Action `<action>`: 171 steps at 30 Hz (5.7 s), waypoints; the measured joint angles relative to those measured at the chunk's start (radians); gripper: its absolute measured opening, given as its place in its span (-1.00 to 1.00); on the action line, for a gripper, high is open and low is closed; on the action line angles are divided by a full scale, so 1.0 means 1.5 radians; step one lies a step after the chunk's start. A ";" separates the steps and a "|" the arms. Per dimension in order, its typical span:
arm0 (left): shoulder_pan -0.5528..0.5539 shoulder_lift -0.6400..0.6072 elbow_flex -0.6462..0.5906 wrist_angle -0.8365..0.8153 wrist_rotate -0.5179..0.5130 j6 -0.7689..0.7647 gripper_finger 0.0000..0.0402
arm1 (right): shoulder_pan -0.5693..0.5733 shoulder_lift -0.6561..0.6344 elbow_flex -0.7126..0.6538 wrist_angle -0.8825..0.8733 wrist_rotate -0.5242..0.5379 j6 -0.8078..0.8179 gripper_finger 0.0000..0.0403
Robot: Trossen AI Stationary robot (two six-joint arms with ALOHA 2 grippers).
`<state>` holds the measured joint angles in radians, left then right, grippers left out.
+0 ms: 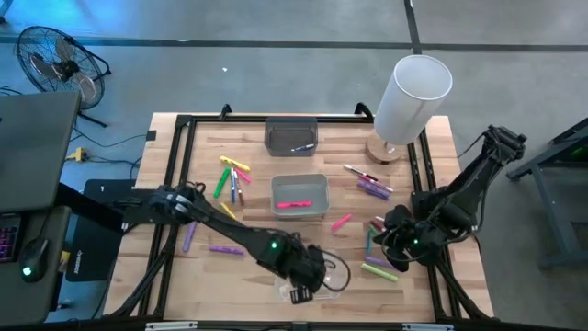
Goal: Pick & Place Markers
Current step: Put the orange pen into the transparent bin, then put the light green highlighter pen into the gray bin
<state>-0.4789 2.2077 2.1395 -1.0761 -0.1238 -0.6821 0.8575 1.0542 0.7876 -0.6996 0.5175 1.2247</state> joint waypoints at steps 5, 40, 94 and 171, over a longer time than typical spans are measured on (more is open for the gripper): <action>-0.005 0.031 0.000 0.001 0.027 -0.003 -0.47 | 0.010 0.001 0.000 -0.011 0.001 0.033 -1.00; 0.156 -0.014 0.070 -0.195 -0.089 0.281 -0.98 | 0.009 0.075 0.000 -0.049 -0.089 -0.012 -1.00; 0.188 -0.871 -0.990 0.374 -0.015 0.085 -1.00 | -0.026 0.430 0.240 -0.281 -0.282 0.010 -0.99; 0.188 -0.871 -0.990 0.410 -0.005 0.050 -0.76 | -0.373 0.350 0.436 -0.255 -0.129 -0.508 -0.73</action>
<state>-0.1967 0.9012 0.6548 -0.4614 -0.1318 -0.6075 0.2975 1.5791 1.4416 -1.0816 0.3234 0.4626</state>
